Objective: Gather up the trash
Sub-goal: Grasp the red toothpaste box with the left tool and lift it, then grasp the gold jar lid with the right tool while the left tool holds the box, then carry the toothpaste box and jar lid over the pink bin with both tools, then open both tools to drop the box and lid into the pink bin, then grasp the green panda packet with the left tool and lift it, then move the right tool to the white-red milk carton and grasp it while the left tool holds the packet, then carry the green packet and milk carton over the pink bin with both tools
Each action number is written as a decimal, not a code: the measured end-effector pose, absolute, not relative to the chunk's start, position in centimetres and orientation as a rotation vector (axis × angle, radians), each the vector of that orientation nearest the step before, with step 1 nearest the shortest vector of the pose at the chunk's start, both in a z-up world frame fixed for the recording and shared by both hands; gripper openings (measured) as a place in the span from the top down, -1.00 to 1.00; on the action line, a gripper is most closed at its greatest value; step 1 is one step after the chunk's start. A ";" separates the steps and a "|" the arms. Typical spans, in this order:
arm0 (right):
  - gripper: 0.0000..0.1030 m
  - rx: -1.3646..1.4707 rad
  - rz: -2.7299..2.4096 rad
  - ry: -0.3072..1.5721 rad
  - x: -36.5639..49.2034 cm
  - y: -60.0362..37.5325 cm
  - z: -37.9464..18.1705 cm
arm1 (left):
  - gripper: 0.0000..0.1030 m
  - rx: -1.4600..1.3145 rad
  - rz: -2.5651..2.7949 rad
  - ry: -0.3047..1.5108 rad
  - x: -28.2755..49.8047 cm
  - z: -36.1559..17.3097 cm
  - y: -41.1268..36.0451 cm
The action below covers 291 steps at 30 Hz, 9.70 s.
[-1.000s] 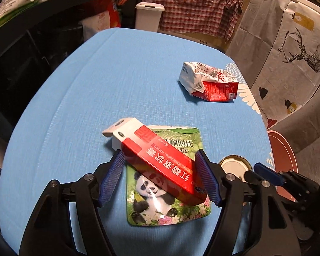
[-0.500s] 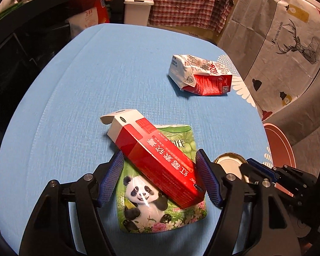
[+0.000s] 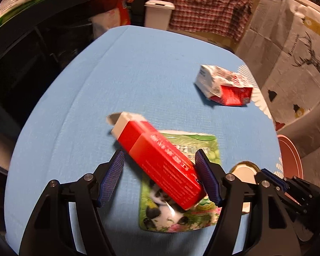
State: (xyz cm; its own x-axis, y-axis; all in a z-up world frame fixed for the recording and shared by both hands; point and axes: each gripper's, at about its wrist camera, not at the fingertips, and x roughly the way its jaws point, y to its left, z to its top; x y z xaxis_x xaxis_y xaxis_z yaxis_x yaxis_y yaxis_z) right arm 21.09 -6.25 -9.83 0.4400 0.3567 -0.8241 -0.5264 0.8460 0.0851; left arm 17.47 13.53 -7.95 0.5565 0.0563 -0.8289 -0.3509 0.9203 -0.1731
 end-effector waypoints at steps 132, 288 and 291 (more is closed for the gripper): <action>0.89 0.038 -0.006 0.726 20.2 -28.6 -1.5 | 0.34 -0.014 -0.380 0.773 19.5 -3.1 -11.0; 0.28 0.210 0.489 0.745 28.7 -10.8 -0.4 | 0.97 -0.255 0.092 0.698 16.5 0.9 12.5; 0.28 0.208 0.479 0.738 26.6 -12.3 0.5 | 0.97 -0.248 0.076 0.693 16.1 1.2 11.7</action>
